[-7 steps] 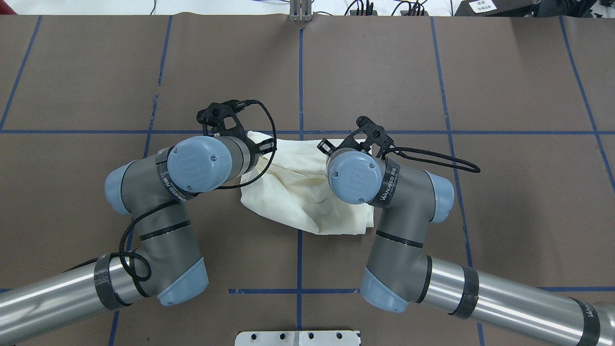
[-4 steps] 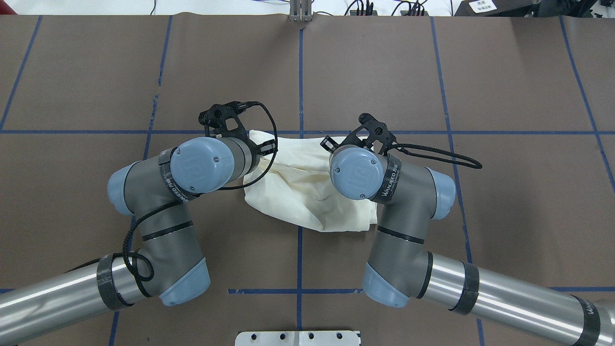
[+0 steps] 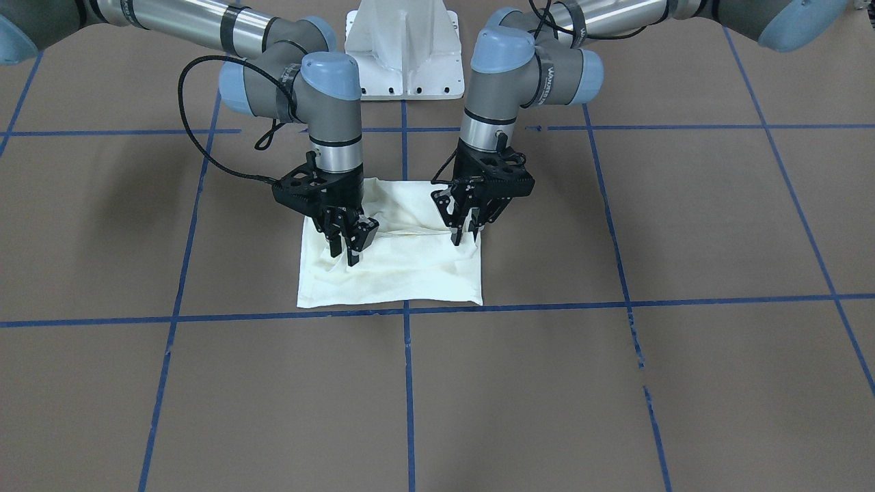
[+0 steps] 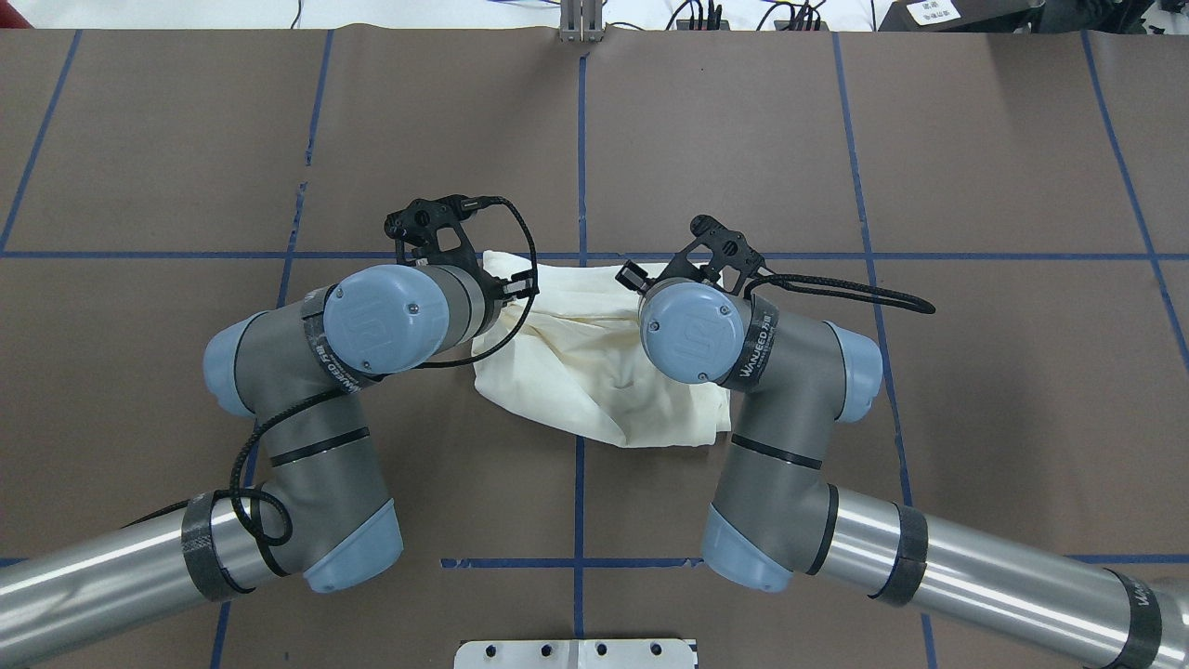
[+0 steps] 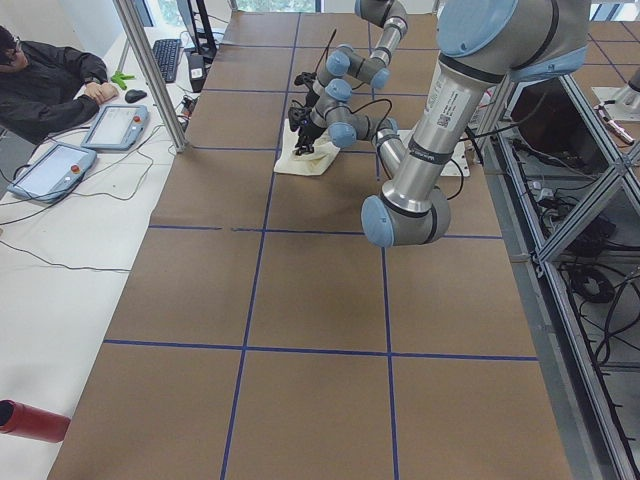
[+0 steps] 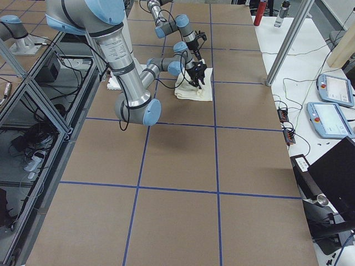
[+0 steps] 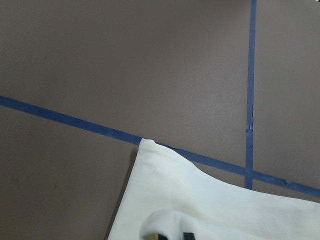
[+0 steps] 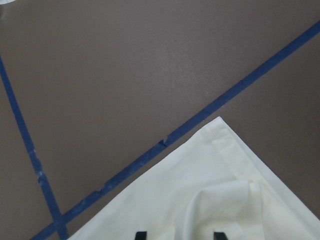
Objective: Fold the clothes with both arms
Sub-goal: 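Press the folded bundle down with both grippers near its far edge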
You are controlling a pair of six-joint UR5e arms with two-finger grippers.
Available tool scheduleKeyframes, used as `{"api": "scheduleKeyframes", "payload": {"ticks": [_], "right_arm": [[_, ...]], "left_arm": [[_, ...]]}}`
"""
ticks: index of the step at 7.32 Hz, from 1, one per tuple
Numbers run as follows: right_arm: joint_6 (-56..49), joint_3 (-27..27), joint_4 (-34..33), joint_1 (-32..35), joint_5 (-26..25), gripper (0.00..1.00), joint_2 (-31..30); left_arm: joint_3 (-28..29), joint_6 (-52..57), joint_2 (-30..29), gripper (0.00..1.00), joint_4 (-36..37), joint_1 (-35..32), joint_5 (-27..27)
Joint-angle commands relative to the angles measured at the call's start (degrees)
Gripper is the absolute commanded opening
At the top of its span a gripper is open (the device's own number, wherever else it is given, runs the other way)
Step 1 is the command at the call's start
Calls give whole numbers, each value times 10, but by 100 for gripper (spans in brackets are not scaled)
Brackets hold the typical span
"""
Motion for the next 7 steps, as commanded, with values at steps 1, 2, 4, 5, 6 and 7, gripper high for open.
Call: {"api": "scheduleKeyframes", "payload": {"ticks": [1,2,4,5,6,7], "right_arm": [[-47,31,3,-2,22,100,-2],[-83,35,2,-13,22,100,0],[-169,34,3,-49,11,100,-3],[-221,30,2,-61,-6,100,-4],[-278,24,-1,-63,-15,100,-4],[-311,15,-2,-61,-18,100,-3]], "left_arm": [[-55,79,34,100,-6,-25,-74],[-82,107,52,100,-6,-33,-88],[-83,104,52,100,-5,-33,-89],[-83,100,53,100,-6,-32,-89],[-84,100,53,100,-6,-32,-89],[-84,100,54,100,-6,-32,-89]]}}
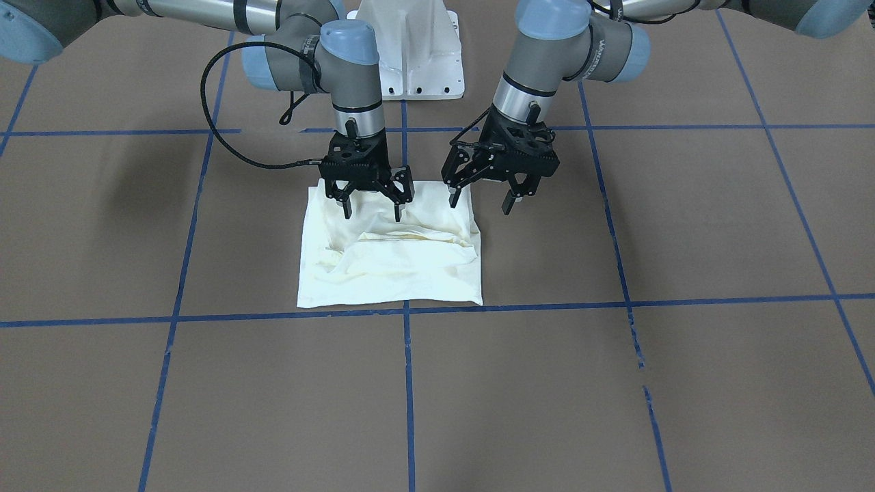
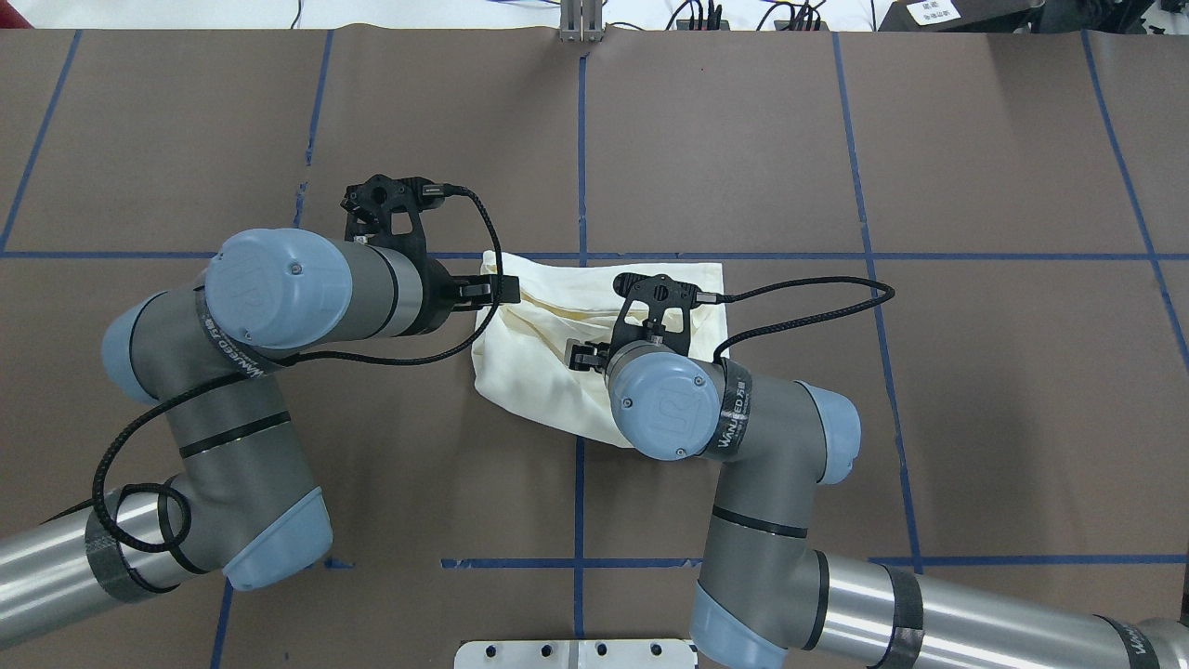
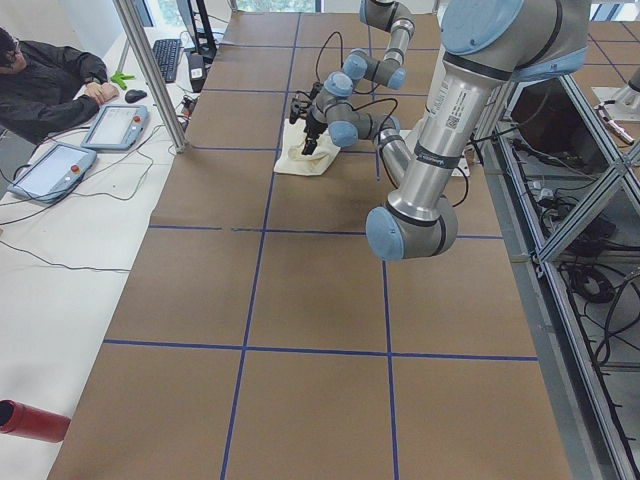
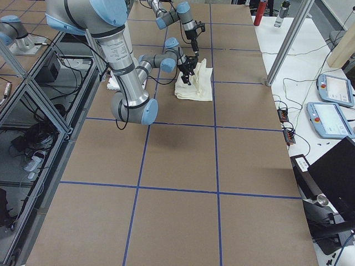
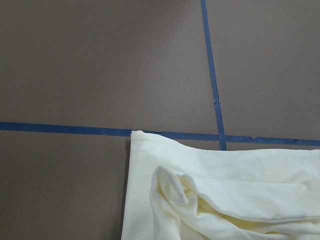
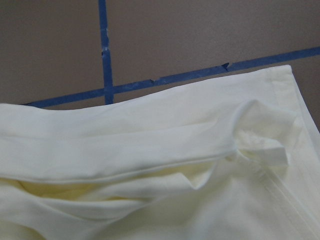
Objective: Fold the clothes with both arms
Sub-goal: 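Press the folded bundle down with both grippers near its far edge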
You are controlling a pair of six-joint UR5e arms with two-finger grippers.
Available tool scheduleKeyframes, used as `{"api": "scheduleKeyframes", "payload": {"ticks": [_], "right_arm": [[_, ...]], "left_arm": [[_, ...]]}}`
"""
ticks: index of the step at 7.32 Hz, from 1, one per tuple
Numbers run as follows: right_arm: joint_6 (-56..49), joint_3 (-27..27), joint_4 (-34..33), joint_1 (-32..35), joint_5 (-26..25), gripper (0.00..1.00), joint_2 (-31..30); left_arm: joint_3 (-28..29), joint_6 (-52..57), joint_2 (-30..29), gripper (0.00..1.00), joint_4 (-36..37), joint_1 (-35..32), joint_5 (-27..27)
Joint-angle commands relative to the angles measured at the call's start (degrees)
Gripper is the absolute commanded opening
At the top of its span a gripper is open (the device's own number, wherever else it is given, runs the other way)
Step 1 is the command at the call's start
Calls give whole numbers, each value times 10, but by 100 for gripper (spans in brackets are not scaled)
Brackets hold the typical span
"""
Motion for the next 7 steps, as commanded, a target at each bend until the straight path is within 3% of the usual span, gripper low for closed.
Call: {"api": "scheduleKeyframes", "payload": {"ticks": [1,5,7], "right_arm": [[-65,-28,-2,3,-9,100,3],[-97,-66,-2,58,-8,100,20],[-99,-174,0,110,-2,100,91]], "left_arm": [[-1,0,1,100,0,0,-1],[-2,0,3,100,0,0,-1],[-3,-1,4,100,0,3,-1]]}}
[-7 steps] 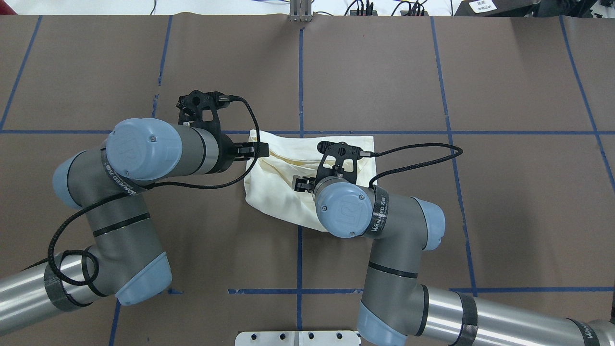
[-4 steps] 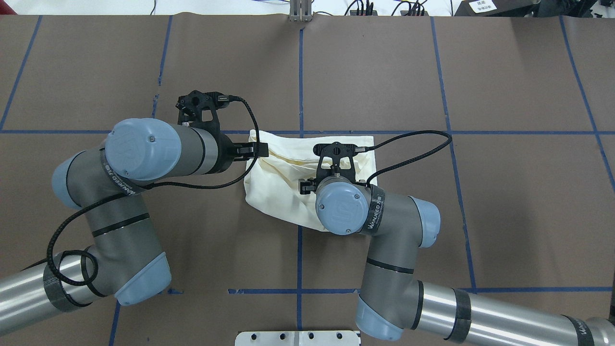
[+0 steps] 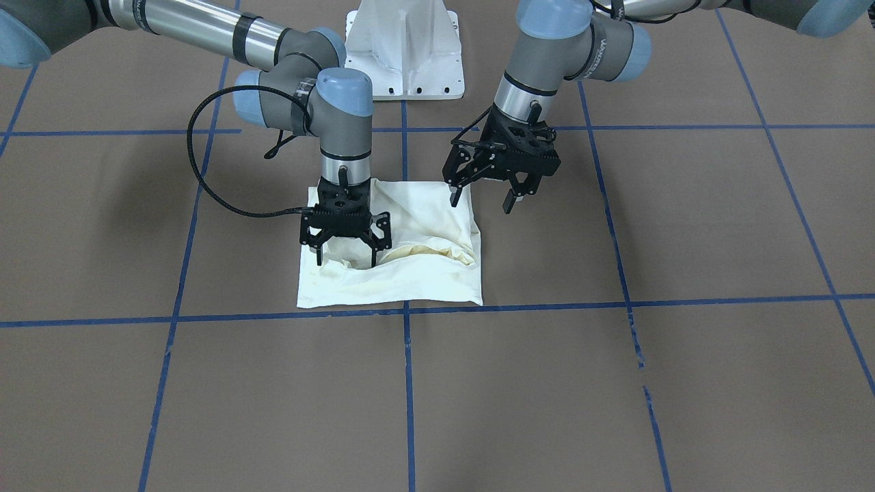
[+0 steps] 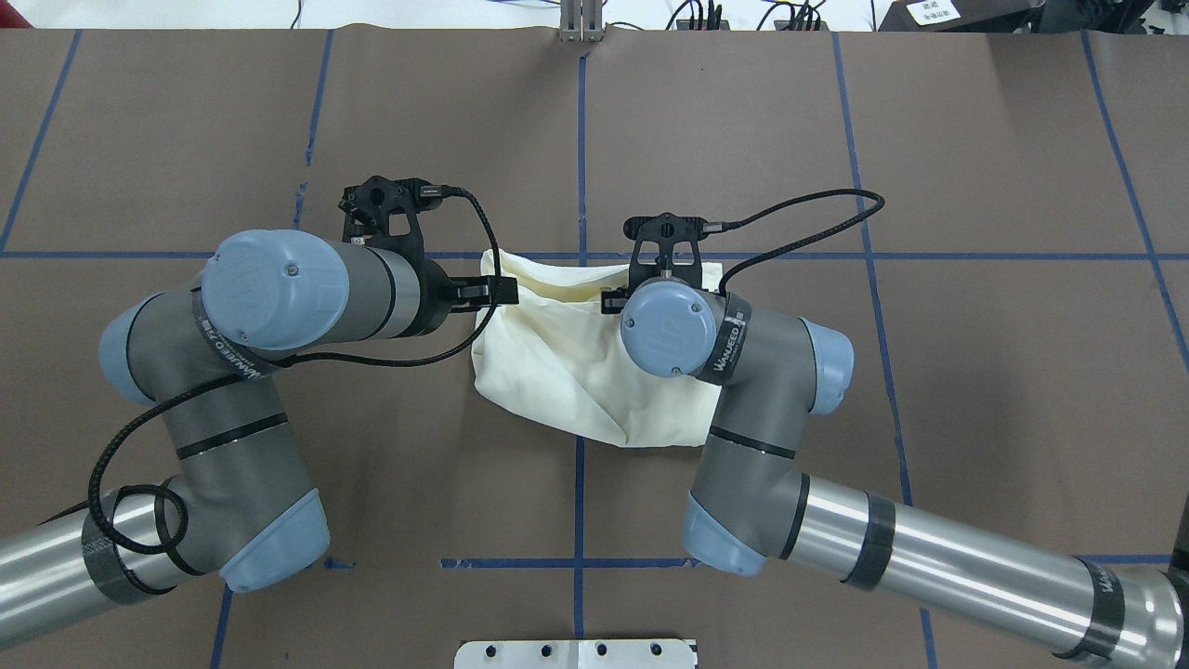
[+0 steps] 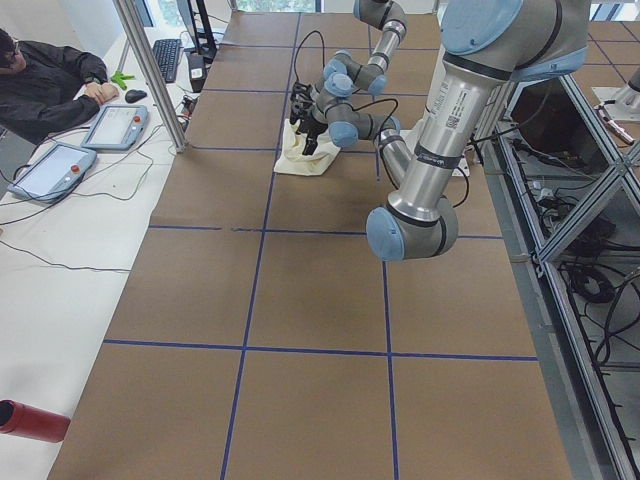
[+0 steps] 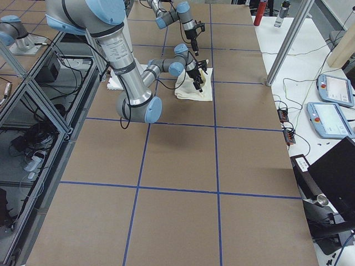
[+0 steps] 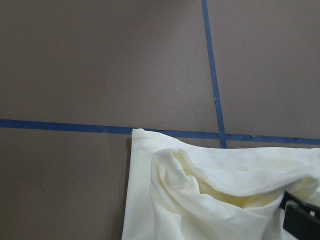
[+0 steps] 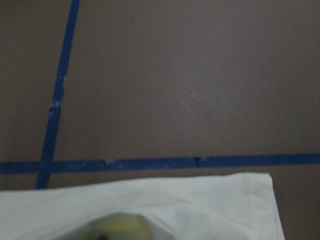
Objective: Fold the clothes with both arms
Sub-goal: 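Press the folded bundle down with both grippers near its far edge, then raise the right gripper away and bring it down onto the bundle's far corner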
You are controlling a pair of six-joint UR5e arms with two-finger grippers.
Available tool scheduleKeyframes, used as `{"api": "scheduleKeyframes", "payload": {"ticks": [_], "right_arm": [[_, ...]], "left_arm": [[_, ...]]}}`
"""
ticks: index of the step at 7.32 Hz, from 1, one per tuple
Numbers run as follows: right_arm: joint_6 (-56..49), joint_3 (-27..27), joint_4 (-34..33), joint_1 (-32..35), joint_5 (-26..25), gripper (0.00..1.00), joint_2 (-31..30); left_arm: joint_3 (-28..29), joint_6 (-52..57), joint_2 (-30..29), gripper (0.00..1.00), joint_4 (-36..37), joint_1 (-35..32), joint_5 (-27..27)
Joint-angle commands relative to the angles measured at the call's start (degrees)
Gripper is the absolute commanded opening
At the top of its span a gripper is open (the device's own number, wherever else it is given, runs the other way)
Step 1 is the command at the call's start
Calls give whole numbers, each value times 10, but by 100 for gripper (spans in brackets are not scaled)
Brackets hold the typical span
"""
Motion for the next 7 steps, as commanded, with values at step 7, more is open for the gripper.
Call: {"api": "scheduleKeyframes", "payload": {"ticks": [7], "right_arm": [[44,-31,15,115,171,100,57]], "left_arm": [[-2,-15,3,100,-1,6,-2]]}}
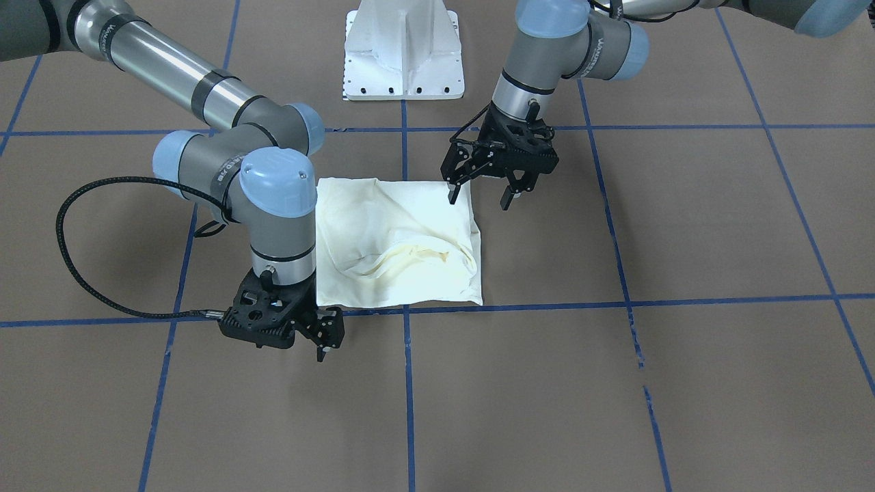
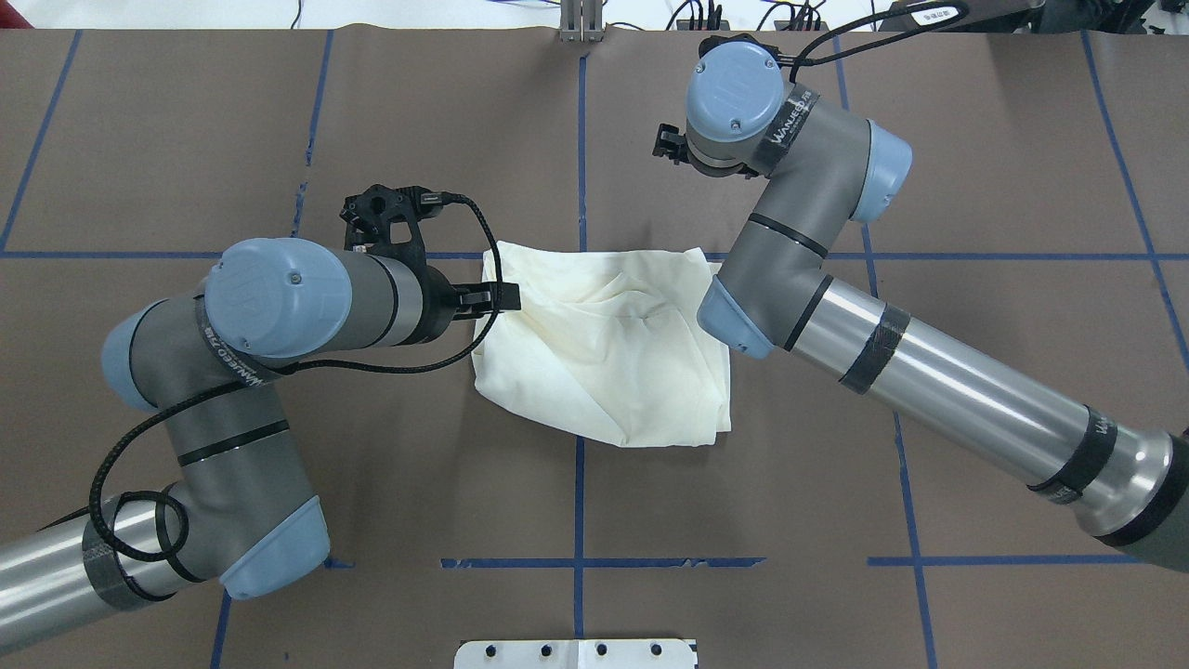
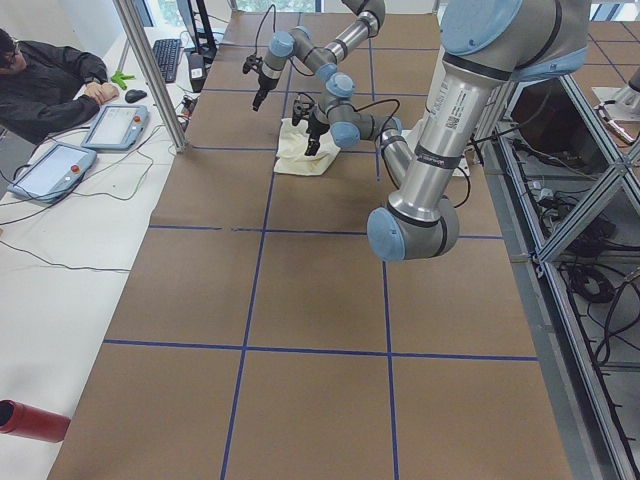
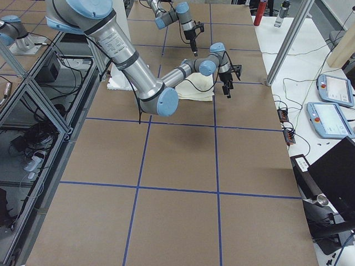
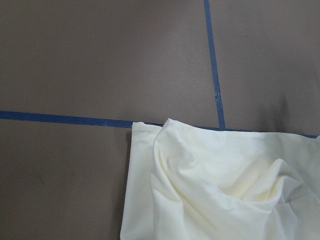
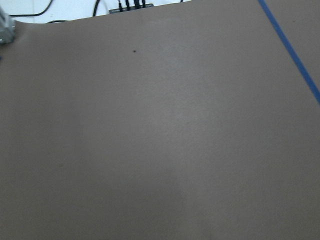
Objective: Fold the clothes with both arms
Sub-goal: 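Raise the right gripper away and bring it down onto the bundle's far corner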
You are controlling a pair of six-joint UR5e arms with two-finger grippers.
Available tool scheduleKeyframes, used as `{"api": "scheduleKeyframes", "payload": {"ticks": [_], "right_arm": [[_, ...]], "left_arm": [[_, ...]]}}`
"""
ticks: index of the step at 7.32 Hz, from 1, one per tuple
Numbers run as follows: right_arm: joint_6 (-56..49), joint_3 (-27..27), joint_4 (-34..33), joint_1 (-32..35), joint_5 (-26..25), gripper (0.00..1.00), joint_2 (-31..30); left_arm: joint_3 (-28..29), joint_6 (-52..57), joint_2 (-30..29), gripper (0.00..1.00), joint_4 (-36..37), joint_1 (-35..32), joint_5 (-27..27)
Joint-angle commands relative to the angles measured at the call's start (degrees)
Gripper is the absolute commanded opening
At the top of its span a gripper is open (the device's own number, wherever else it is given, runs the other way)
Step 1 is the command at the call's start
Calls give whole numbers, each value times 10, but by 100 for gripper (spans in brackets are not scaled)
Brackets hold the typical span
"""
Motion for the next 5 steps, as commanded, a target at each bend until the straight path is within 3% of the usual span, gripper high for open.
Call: {"api": "scheduleKeyframes", "payload": {"ticks": [1,3,5], "right_arm": [[83,48,2,-45,10,100,1],[155,48,4,-88,2,100,-5],[205,43,4,-116,-23,93,-13]], "left_arm": [[-15,36,16,100,-1,-1,-1],[-43,92,42,100,-1,-25,-60],[-50,93,50,100,-1,-26,-61]]}}
